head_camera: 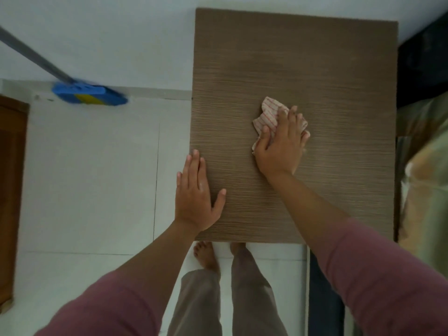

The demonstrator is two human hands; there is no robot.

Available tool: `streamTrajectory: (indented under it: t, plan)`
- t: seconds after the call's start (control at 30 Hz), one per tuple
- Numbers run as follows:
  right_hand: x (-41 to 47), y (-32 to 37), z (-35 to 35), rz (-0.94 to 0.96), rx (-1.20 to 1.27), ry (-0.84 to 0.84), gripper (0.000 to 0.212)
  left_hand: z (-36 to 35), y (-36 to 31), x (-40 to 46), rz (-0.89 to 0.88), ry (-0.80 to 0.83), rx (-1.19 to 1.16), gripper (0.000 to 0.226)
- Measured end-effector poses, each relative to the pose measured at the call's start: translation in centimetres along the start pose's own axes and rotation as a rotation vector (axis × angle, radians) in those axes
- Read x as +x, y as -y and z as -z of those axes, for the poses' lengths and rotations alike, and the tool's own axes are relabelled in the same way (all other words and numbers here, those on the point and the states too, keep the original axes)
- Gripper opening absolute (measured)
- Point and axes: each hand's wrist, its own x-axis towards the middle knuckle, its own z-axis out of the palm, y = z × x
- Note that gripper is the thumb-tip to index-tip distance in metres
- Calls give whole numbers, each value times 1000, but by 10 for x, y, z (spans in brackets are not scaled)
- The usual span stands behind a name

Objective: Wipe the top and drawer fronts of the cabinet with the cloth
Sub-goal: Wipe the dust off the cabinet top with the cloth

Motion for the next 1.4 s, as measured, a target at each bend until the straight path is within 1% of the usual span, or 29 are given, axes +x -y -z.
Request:
streamTrajectory:
  t: [0.3,0.57,0.87,1.07,1.2,1.4]
  plan:
    - [68,43,-16,105,-5,37,57,2,-2,2,46,30,-21,78]
    - [108,77,-30,223,-53,95,57,0,0,-1,59,30,-7,79]
    - [137,105,-35,474,-64,176,51,0,0,-2,46,3,-1,79]
    - [109,97,-35,621,-38,273,49,-1,0,-3,29,-14,-12,79]
    - [69,91,-35,670,-25,299,49,0,0,-4,22,-29,-6,79]
    - [18,77,-30,689,34,320,49,0,0,-10,0,-67,19,77]
